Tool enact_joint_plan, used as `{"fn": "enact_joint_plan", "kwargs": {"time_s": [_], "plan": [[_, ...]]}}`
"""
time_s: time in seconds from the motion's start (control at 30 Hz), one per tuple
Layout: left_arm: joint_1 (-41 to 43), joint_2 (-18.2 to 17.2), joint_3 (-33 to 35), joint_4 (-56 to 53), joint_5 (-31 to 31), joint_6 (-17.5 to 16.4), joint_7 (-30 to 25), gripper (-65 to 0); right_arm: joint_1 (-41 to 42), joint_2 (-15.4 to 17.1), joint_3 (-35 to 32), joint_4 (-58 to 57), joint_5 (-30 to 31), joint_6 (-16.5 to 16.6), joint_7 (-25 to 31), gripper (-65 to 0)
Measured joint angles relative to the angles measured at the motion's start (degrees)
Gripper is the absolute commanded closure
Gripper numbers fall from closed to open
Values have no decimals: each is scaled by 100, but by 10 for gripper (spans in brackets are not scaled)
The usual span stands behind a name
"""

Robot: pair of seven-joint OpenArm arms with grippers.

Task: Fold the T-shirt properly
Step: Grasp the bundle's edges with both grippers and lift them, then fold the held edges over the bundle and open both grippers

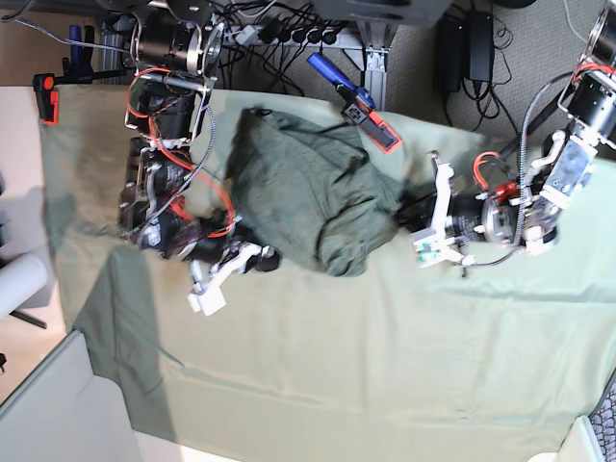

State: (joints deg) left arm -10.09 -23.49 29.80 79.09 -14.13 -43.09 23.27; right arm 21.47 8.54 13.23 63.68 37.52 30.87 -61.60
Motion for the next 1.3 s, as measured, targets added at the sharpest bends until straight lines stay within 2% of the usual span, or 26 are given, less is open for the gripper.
{"fn": "enact_joint_plan", "kwargs": {"time_s": [0.13,0.27,0.47,0.8,1.07,1.3], "plan": [[-348,210,-22,-444,52,33,4,-15,0,20,-2,0,17,0,-44,0],[-811,599,-39,-1167,52,33,-9,-15,0,131,-2,0,221,0,-85,0],[-1364,1097,-55,-2212,103,59,-382,-15,0,149,-2,0,535,0,-317,0],[-1836,1878,-52,-2758,372,299,-26,-15,-2,149,-2,0,671,0,-535,0],[-1843,2149,-52,-2782,426,341,83,-15,-378,343,2,90,964,0,-466,0],[-1834,2138,-50,-2782,328,339,146,-15,-850,529,26,323,1314,2,-374,0]]}}
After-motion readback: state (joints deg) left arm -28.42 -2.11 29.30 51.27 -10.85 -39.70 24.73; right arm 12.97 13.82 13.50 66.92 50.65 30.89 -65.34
